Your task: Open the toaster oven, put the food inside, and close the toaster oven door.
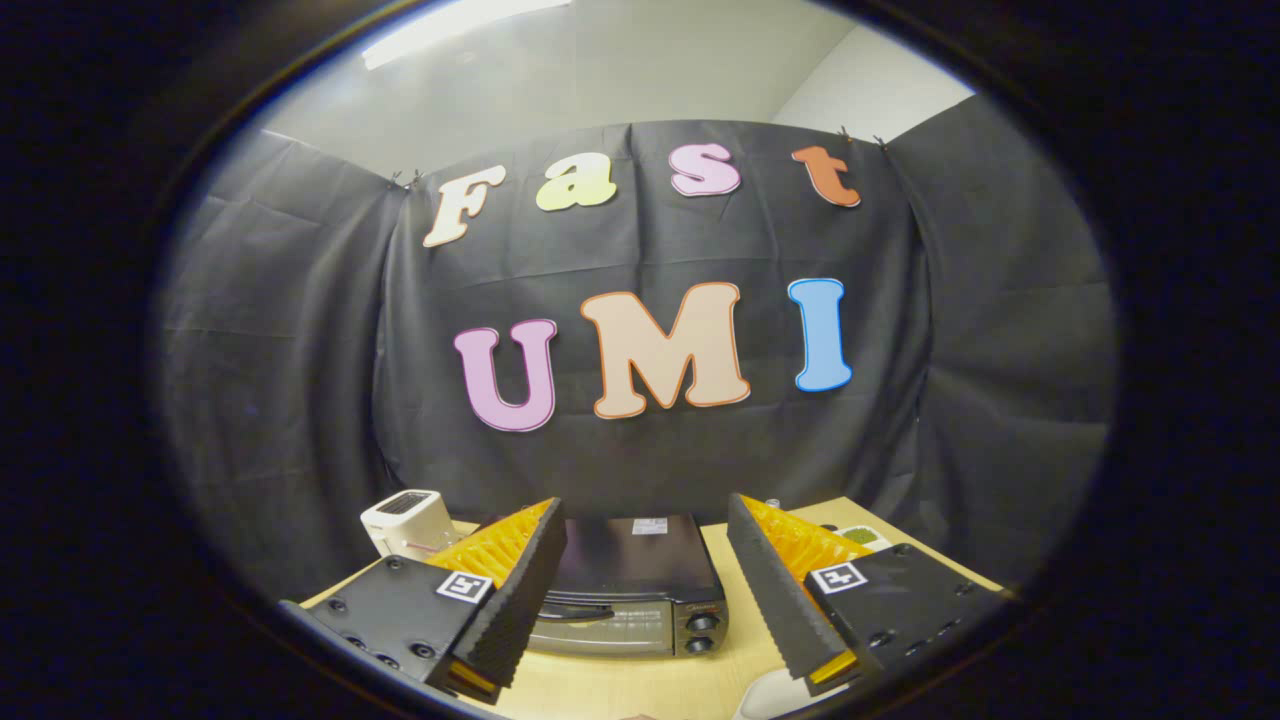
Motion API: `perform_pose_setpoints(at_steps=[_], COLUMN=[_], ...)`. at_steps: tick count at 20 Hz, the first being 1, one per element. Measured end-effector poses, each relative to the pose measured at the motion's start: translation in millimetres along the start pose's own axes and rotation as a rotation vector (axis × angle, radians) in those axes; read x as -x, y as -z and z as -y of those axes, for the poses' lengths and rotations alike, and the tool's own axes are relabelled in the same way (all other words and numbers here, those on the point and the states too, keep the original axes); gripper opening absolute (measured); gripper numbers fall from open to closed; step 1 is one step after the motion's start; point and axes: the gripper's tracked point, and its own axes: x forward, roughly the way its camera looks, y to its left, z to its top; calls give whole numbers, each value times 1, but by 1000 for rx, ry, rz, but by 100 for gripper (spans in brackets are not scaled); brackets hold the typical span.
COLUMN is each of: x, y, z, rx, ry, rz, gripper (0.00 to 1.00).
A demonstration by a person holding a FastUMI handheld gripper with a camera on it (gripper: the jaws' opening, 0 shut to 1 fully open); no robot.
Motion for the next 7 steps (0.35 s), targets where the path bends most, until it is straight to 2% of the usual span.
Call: perform_pose_setpoints(at_steps=[7], x=[-1], y=[6], z=[-6], rx=[7], ry=[-13], rz=[-11], gripper=[99])
